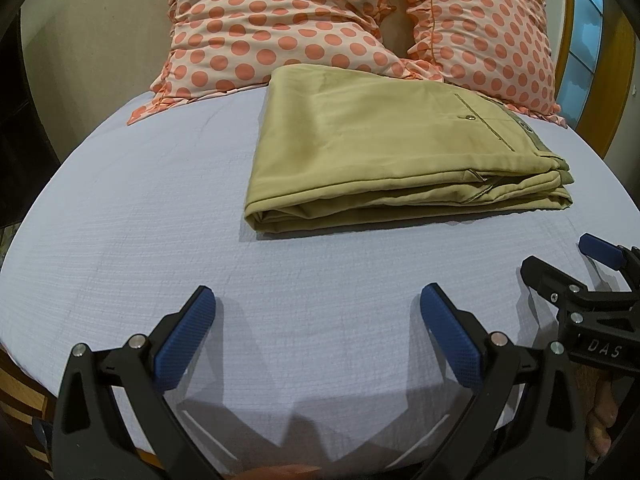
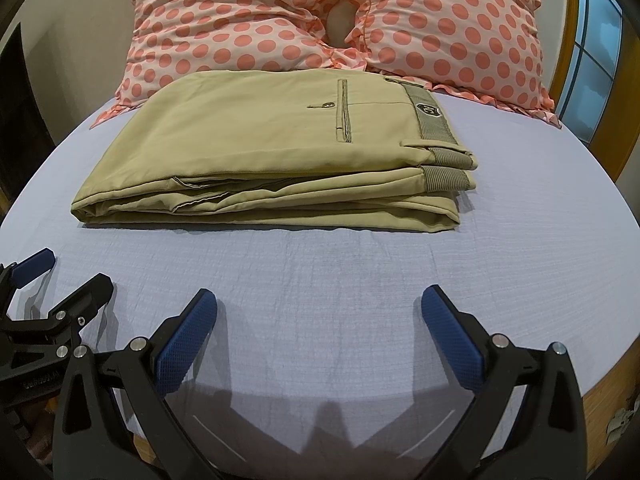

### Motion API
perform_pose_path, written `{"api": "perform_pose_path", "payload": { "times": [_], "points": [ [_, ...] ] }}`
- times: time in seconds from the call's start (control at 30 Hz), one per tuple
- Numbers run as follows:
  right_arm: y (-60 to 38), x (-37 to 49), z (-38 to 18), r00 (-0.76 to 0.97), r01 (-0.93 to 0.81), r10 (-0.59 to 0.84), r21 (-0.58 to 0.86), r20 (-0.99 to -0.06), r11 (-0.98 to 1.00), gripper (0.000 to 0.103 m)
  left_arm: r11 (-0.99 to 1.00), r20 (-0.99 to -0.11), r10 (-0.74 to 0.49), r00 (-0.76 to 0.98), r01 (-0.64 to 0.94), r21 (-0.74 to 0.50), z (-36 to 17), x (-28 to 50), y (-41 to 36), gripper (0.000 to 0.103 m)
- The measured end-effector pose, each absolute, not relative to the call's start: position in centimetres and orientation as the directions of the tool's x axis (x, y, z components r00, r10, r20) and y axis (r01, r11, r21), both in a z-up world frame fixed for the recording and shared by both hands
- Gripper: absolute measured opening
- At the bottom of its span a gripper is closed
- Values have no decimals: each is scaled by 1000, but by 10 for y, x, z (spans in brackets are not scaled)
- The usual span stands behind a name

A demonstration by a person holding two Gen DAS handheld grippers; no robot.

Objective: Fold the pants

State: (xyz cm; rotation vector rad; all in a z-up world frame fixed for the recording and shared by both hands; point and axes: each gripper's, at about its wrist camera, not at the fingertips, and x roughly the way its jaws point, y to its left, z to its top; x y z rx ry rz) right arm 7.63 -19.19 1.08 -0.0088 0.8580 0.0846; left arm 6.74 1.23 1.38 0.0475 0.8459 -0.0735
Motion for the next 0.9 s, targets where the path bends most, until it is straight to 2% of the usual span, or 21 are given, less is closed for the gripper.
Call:
{"api": "perform_pose_path", "payload": {
  "times": [0.9],
  "points": [
    [-192,77,11,652,-79,72,26,-755,997,102,997,-742,-42,669,80,15,14,70,14,101]
  ]
}}
